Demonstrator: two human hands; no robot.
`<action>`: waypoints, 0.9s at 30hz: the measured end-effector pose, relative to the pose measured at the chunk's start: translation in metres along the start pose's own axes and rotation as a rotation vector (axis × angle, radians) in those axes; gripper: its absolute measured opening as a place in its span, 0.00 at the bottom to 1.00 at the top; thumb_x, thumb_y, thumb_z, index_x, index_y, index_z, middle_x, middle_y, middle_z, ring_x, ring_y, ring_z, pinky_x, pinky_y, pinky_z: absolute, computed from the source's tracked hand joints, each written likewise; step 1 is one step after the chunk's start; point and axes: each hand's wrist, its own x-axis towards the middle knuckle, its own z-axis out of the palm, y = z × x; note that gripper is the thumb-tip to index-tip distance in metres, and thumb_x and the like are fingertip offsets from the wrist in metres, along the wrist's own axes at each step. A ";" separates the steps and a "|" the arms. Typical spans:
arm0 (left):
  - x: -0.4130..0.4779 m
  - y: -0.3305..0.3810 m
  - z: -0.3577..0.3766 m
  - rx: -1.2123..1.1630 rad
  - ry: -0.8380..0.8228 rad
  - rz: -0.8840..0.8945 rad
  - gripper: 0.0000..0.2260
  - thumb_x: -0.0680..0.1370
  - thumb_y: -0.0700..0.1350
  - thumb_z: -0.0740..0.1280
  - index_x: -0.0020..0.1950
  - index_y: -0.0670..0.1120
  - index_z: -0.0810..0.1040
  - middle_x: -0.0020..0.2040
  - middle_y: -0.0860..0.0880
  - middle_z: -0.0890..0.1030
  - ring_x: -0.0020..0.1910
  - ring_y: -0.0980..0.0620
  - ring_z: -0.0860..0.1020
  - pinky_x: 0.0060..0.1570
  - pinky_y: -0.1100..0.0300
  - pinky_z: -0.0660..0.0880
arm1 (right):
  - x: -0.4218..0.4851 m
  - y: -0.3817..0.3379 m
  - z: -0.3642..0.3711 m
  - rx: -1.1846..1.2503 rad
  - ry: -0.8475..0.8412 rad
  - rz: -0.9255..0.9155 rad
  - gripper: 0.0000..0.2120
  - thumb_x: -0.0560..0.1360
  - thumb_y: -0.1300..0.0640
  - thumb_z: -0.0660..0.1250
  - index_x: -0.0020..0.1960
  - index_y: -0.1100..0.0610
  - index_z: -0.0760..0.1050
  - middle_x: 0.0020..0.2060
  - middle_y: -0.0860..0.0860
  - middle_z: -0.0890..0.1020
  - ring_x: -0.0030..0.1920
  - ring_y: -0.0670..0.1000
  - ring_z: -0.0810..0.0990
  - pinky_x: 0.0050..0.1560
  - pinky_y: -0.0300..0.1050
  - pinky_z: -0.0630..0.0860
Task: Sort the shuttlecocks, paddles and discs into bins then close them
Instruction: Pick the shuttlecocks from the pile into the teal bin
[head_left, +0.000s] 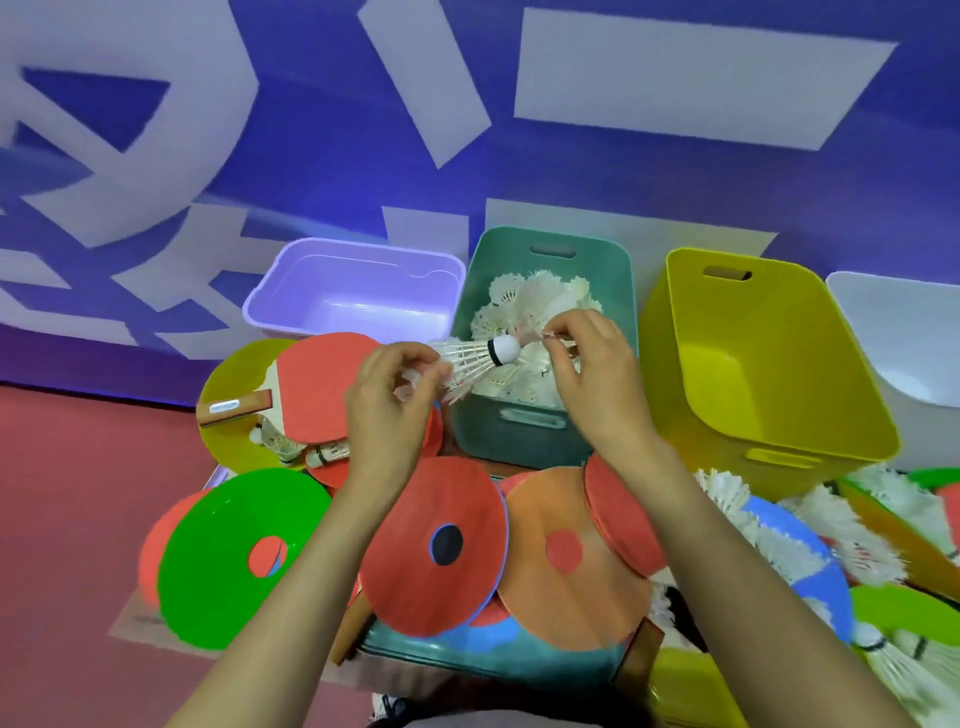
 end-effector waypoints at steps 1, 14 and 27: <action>0.007 0.004 0.008 -0.005 -0.024 0.032 0.05 0.72 0.42 0.71 0.42 0.51 0.77 0.40 0.56 0.78 0.42 0.57 0.75 0.43 0.64 0.70 | 0.007 0.009 -0.004 -0.034 -0.016 0.032 0.03 0.75 0.62 0.64 0.48 0.60 0.76 0.44 0.56 0.79 0.46 0.59 0.76 0.44 0.52 0.74; 0.076 -0.015 0.116 0.482 -0.532 0.063 0.05 0.73 0.37 0.66 0.48 0.44 0.78 0.47 0.45 0.80 0.49 0.44 0.76 0.44 0.57 0.68 | 0.046 0.076 -0.008 -0.327 -0.294 0.263 0.05 0.76 0.61 0.60 0.49 0.59 0.74 0.49 0.57 0.79 0.50 0.60 0.77 0.43 0.49 0.71; 0.093 -0.022 0.142 0.778 -0.935 -0.176 0.05 0.71 0.43 0.67 0.46 0.47 0.79 0.46 0.49 0.81 0.50 0.47 0.78 0.55 0.54 0.69 | 0.081 0.104 0.028 -0.474 -0.454 0.244 0.09 0.75 0.66 0.59 0.53 0.59 0.74 0.49 0.57 0.79 0.47 0.59 0.79 0.37 0.43 0.67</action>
